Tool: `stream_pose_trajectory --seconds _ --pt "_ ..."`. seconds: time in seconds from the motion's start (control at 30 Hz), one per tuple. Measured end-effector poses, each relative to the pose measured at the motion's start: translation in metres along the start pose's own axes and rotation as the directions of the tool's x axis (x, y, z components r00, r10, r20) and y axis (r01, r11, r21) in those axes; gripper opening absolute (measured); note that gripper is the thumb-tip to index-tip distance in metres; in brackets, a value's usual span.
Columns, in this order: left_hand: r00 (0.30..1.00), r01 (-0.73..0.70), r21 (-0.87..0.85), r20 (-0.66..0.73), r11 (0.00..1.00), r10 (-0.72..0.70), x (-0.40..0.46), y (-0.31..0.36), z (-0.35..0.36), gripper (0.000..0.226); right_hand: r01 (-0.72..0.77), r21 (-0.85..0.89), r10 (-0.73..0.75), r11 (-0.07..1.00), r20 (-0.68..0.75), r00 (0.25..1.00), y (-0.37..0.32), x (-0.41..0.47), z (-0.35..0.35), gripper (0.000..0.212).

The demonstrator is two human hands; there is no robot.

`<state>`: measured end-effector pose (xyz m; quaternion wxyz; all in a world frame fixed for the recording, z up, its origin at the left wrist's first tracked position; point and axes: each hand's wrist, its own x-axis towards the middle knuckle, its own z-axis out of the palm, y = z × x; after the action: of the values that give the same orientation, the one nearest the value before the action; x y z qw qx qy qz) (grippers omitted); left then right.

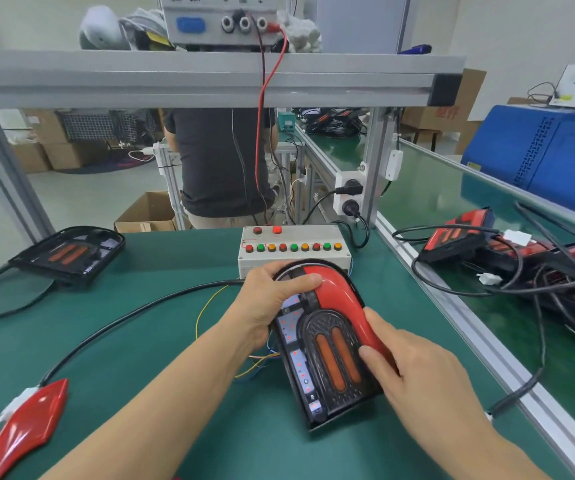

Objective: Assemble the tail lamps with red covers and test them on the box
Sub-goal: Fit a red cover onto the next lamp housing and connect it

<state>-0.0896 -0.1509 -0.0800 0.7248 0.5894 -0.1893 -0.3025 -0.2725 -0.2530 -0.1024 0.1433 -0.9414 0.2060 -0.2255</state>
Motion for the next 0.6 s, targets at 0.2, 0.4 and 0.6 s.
stream_pose_trajectory --seconds 0.2,0.4,0.6 --pt "0.999 -0.015 -0.034 0.042 0.999 0.016 -0.002 0.005 0.000 0.044 0.065 -0.112 -0.072 0.992 -0.065 0.995 0.000 0.001 -0.002 0.051" --pt "0.998 0.030 -0.078 0.057 0.997 -0.025 -0.001 0.004 -0.001 0.037 -0.303 0.614 0.099 0.729 0.343 0.934 0.014 0.013 0.000 0.035" --pt "0.998 0.053 -0.065 0.037 0.996 -0.051 0.004 0.003 0.001 0.010 -0.370 0.743 0.044 0.557 0.419 0.907 0.017 0.012 0.000 0.021"
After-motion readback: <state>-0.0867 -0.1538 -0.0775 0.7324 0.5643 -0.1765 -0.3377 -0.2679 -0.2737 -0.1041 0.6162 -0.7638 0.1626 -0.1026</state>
